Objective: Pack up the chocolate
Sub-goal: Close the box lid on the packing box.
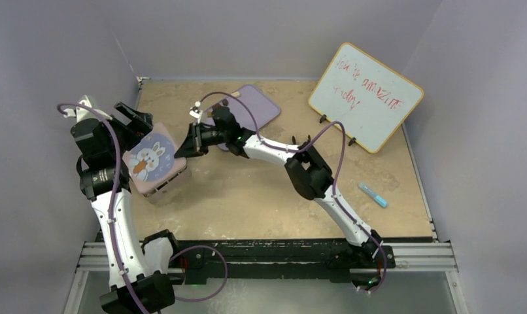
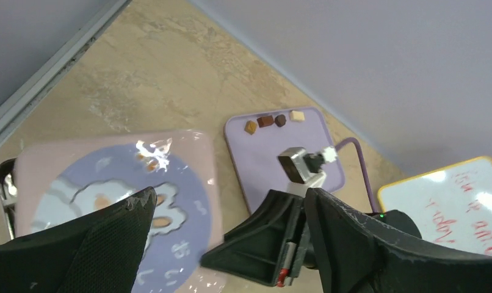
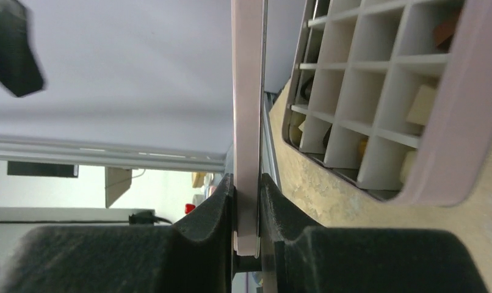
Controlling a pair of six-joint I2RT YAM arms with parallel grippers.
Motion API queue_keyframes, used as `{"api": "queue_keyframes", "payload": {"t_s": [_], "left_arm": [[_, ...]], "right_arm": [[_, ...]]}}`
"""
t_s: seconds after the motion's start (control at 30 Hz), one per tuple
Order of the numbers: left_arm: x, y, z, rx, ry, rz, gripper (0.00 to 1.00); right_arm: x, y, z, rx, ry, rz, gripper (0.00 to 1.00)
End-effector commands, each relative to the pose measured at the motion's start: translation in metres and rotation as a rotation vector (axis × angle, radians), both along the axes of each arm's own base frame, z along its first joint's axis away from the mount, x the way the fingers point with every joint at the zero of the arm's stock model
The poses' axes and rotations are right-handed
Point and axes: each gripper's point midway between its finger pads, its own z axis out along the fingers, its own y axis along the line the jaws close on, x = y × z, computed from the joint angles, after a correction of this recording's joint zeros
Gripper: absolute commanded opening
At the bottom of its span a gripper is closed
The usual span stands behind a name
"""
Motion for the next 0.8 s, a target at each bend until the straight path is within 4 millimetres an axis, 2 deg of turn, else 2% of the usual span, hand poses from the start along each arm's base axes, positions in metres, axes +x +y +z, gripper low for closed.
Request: {"api": "queue_keyframes", "payload": {"t_s": [0.0, 0.17, 0.43, 0.57, 0.77], "left_arm": [[0.004, 0.009, -0.011, 0.120, 0.037, 0.019, 0.90], [0.012, 0.023, -0.036, 0.082, 0.094, 0.086, 0.91], [0.020, 0.026, -0.050, 0.013, 0.101, 0.123, 0.88], [0.020, 0.030, -0.052, 0.003, 0.100, 0.147, 0.87], [0.021, 0.038, -0.057, -0.002, 0.125, 0.195, 0.91]], "right_arm": [[-0.026, 0.020, 0.006, -0.008, -0.104, 0.094, 0.01], [-0.025, 0.033, 0.003, -0.012, -0.118, 0.097, 0.01], [-0.021, 0.038, 0.009, 0.020, -0.110, 0.088, 0.01], [-0.012, 0.039, 0.016, 0.061, -0.081, 0.079, 0.01], [0.005, 0.037, 0.009, 0.075, -0.035, 0.049, 0.01]]}}
